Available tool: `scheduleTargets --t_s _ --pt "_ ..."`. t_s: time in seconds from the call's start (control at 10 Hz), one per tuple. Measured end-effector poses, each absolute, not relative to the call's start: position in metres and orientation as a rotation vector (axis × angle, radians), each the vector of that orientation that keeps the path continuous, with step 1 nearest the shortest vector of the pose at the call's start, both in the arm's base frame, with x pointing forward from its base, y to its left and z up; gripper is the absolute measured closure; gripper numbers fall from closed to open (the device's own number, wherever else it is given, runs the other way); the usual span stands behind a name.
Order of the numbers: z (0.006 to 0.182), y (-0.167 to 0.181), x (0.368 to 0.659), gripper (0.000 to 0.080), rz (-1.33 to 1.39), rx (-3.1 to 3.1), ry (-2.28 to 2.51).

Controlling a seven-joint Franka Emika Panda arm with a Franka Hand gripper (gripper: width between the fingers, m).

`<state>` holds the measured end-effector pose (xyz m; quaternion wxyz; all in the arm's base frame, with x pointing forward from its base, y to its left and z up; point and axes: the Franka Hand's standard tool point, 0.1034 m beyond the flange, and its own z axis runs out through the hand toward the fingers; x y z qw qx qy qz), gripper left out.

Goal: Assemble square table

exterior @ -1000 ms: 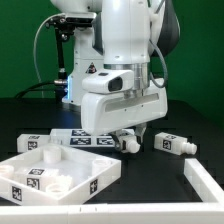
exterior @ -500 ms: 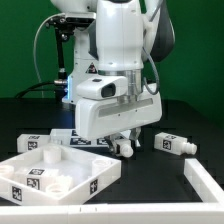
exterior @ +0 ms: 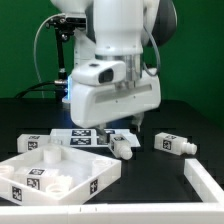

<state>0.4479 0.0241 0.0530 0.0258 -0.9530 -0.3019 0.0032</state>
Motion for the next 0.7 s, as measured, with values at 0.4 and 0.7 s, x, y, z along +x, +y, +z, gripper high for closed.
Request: scheduleTargets --t_s 0.4,0.7 --pt "0.069 0.014 0.468 0.015 0.041 -2.941 -0.93" --pt "0.066 -0.006 0.479 0.015 0.063 -2.895 -1.044"
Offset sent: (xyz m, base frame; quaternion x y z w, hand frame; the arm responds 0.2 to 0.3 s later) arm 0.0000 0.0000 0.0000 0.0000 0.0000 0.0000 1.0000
